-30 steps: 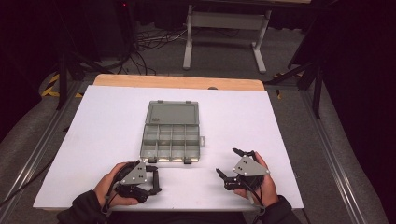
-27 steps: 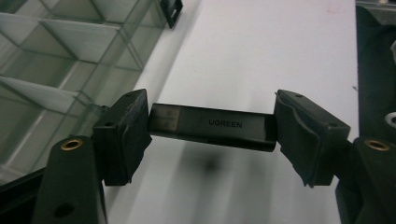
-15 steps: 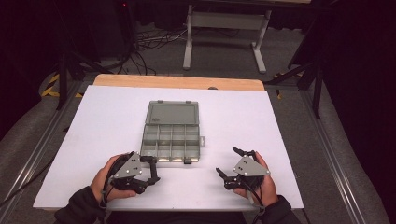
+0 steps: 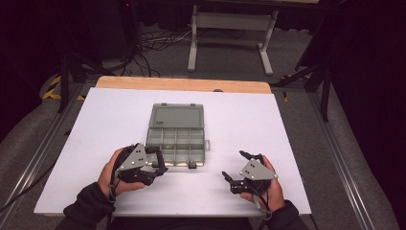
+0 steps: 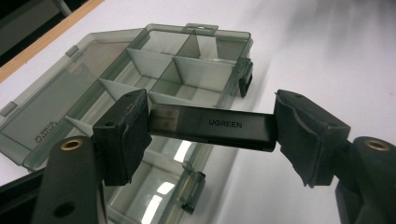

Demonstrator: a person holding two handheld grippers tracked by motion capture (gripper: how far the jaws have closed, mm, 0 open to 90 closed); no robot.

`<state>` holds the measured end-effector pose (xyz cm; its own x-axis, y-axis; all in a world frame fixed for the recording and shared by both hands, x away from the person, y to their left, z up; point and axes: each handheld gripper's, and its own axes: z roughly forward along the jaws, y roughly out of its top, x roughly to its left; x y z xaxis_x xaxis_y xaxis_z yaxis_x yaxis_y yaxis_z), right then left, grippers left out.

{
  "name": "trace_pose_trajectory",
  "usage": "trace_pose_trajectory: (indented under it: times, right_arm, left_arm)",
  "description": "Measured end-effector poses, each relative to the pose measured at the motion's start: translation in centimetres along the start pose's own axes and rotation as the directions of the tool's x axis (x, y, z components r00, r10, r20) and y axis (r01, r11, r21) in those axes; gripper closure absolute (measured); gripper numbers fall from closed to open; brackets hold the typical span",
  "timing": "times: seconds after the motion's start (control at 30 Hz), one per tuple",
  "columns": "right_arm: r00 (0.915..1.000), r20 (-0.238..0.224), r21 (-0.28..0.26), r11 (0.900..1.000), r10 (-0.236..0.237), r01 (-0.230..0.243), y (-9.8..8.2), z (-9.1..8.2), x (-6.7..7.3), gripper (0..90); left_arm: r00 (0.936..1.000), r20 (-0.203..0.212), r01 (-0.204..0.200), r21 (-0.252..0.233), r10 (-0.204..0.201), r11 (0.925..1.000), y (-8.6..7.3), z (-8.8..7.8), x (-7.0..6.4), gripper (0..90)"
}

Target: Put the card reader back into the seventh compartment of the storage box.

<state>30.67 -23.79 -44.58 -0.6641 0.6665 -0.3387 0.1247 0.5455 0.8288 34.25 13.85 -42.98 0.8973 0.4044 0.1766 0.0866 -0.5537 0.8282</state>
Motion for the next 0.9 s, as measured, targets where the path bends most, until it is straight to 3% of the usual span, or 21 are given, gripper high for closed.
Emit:
trace_pose_trajectory:
  times: [0.57, 0.9]
  right_arm:
    - [1.0000, -0.006, 0.011, 1.000, -0.006, 0.006, -0.2, 0.2, 0.1, 13.4]
    - [0.9999, -0.008, 0.013, 1.000, -0.015, 0.015, -0.2, 0.3, 0.2, 13.4]
  left_arm:
    - [0.9996, 0.006, 0.029, 0.021, -0.029, 0.9994, 2.0, 4.4, 0.9, 29.4]
    - [0.9974, 0.012, 0.071, 0.044, -0.072, 0.9965, 2.4, 6.5, 1.0, 29.3]
